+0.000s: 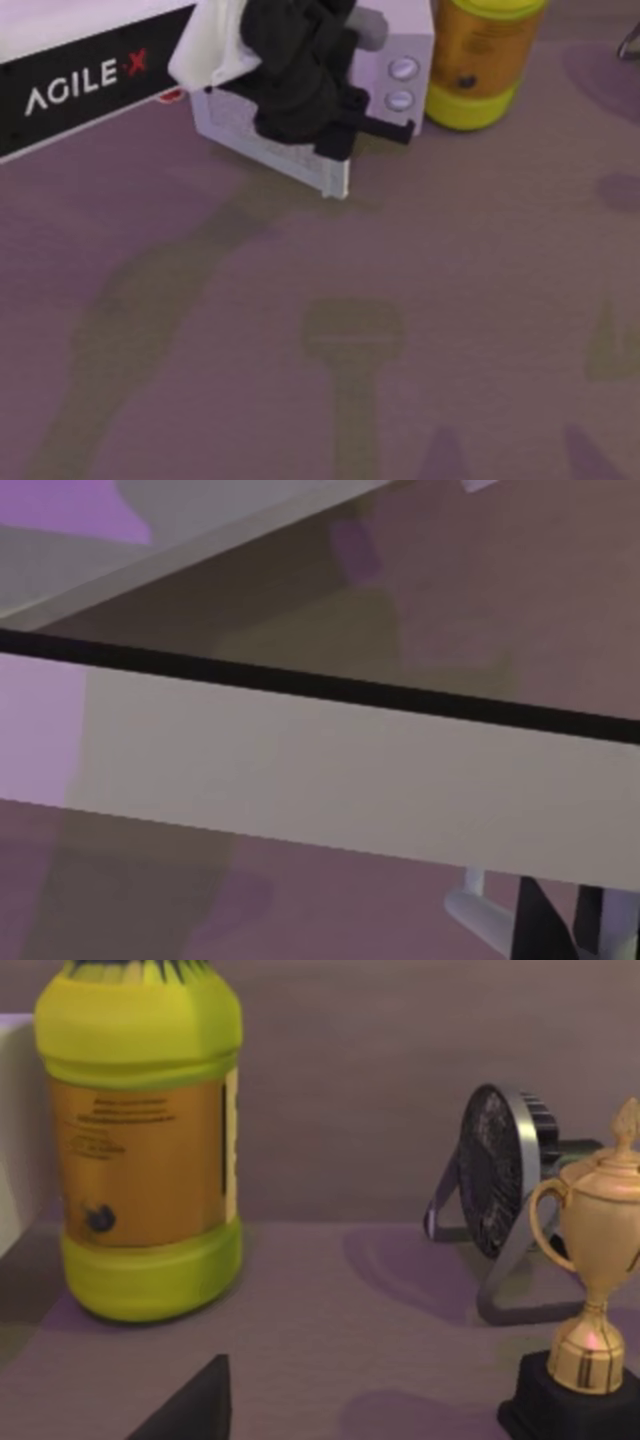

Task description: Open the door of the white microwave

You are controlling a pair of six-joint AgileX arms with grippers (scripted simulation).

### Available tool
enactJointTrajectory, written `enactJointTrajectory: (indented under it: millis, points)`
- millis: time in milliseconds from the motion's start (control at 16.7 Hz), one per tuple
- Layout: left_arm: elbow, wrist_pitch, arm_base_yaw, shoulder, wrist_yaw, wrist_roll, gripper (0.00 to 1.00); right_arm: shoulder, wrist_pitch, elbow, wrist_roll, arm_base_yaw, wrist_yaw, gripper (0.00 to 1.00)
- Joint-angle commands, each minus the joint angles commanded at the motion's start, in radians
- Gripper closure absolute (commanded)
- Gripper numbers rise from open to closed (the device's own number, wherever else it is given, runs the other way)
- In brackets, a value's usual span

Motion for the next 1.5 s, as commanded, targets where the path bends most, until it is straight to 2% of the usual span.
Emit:
enactJointTrajectory:
  millis: [240, 1500]
  points:
    - [-0.053, 0.019, 0.014, -0.034, 0.027, 0.054, 1.0, 0.0, 0.0, 0.0, 0.0, 0.0, 0.0, 0.0]
    - [-0.053, 0.019, 0.014, -0.034, 0.027, 0.054, 1.0, 0.0, 0.0, 0.0, 0.0, 0.0, 0.0, 0.0]
